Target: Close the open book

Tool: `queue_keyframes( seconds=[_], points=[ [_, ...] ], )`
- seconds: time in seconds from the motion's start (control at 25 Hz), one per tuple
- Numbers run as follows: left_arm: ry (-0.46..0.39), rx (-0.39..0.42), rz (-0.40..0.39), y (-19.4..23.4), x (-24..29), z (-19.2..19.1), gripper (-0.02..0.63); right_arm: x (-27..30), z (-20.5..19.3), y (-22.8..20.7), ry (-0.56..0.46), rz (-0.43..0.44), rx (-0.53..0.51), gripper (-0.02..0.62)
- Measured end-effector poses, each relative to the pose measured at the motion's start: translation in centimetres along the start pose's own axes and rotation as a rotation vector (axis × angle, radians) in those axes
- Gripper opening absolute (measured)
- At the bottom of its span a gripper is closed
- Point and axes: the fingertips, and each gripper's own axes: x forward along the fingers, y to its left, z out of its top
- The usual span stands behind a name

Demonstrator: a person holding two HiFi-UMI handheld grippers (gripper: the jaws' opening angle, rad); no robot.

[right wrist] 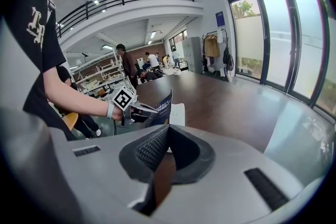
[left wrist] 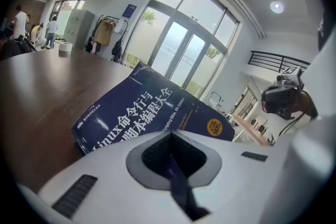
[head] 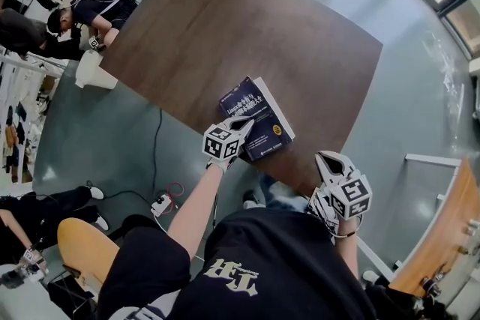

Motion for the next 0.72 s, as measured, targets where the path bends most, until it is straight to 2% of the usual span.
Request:
queue_keyframes(
  seconds=[0.36,0.56,0.72],
  points=[
    [0.161,-0.003,0.051,0.6,2.5,-1.6,0.006,4.4,1.2,0.1,0.032,0.077,-0.039,-0.012],
    [0.249,-0.003,0.082,1.4,3.5,-2.2,0.006,10.6,0.6,0.3,0.135,0.147,-0.147,-0.012],
    [0.287,0.006,0.056,1.5,3.9,-2.5,0.006,16.7,-1.6,1.0,0.238,0.250,-0.173,-0.012]
  ],
)
